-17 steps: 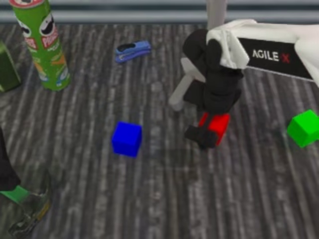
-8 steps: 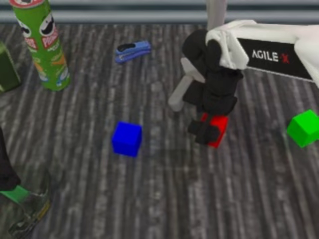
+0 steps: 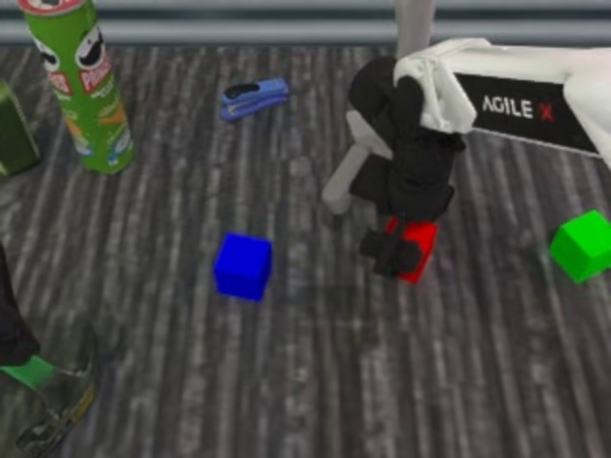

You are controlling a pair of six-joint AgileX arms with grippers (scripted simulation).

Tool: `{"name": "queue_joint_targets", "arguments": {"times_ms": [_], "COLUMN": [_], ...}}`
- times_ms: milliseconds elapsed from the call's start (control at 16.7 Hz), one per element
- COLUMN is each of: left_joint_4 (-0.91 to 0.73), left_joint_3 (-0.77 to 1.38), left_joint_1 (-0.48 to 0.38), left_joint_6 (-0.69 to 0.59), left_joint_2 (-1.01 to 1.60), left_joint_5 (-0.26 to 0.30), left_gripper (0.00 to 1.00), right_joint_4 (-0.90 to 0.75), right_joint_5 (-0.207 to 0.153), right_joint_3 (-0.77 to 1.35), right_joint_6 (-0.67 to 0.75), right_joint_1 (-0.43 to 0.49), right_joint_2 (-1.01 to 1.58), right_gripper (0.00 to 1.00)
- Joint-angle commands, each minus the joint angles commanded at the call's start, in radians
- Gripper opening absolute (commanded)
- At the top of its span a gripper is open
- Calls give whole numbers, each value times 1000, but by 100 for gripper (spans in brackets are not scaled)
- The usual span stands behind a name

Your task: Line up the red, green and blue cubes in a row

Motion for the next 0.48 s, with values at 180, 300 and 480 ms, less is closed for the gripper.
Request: {"name": "queue_joint_targets", "arguments": {"times_ms": [180, 300, 480], "left_joint_4": [0, 0, 0], "left_joint_3": [0, 0, 0], "left_joint_1": [0, 0, 0], "left_joint_6": [0, 0, 0], "left_joint_2": [0, 0, 0], "left_joint_5": [0, 0, 0], "left_gripper": [100, 100, 100], "right_joint_4": [-17, -55, -176], "right_joint_5": [-9, -9, -10], "right_joint_3": [5, 38, 111], "right_joint_6": [7, 6, 7], "right_joint_1": [0, 3, 5], "right_joint_2": [-27, -37, -67], "right_gripper": [0, 0, 0]}}
